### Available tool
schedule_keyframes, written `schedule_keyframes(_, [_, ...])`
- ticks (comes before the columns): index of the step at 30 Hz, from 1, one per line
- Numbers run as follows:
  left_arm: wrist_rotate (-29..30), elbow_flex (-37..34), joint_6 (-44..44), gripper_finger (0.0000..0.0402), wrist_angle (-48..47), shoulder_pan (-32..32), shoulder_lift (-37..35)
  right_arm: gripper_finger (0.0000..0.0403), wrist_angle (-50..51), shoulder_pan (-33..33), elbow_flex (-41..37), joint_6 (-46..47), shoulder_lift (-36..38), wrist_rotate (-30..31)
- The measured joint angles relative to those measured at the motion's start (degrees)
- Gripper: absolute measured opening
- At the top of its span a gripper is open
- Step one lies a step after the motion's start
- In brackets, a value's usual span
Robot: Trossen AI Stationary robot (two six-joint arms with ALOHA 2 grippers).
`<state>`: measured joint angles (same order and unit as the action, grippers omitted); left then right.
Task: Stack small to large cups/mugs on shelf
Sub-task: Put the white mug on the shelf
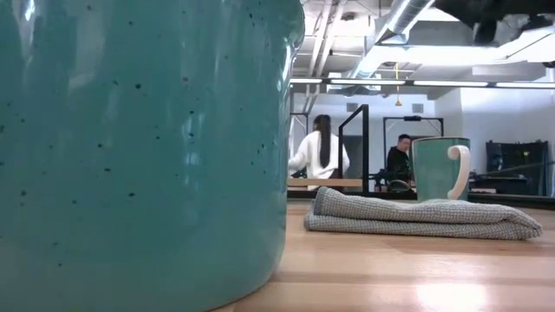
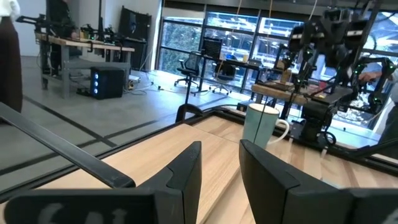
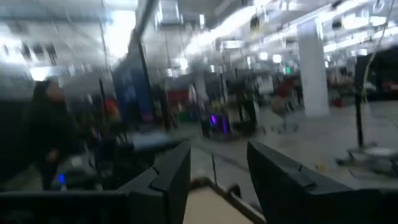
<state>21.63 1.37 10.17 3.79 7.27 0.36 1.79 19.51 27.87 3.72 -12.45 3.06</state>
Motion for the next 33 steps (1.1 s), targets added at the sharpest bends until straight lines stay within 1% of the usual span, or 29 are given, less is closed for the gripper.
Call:
schedule_keyframes(3, [0.04, 0.00, 0.02, 0.0098, 0.00, 0.00, 0.00, 0.0182, 5.42, 0.00, 6.44, -0.81, -6.25, -0.04])
schedule_keyframes(8, [0.02, 0.02, 0.07, 0.0098, -0.02, -0.02, 0.00, 0.0182, 11.16, -0.02, 15.11, -1.24, -15.37, -0.44])
schedule_keyframes(10, [0.02, 0.02, 0.07, 0.0098, -0.02, 0.00, 0.00, 0.0182, 11.98, -0.01, 17.86, -1.20, -18.23, -1.56])
schedule_keyframes(13, [0.09, 0.02, 0.10, 0.0098, -0.04, 0.00, 0.00, 0.0182, 11.92, -0.02, 21.42, -0.94, -21.39, -4.93])
schedule_keyframes(15, [0.09, 0.02, 0.11, 0.0098, -0.04, 0.00, 0.00, 0.0182, 11.90, -0.02, 23.58, 0.55, -23.05, -7.09])
schedule_keyframes(18, [0.09, 0.02, 0.13, 0.0098, -0.04, 0.00, 0.00, 0.0182, 11.72, -0.17, 26.73, 0.81, -26.10, -8.37])
schedule_keyframes(22, [0.09, 0.02, 0.12, 0.0098, -0.05, 0.00, 0.00, 0.0182, 11.95, -1.48, 29.91, 0.05, -30.60, -8.62])
schedule_keyframes(26, [0.11, 0.04, 0.13, 0.0098, -0.07, 0.00, 0.00, 0.0182, 11.92, -2.46, 33.01, -2.70, -34.78, -8.67])
schedule_keyframes(33, [0.14, 0.04, -0.59, 0.0098, -0.48, 0.00, 0.00, 0.0182, 13.94, -2.67, 37.92, -2.69, -40.72, -8.65])
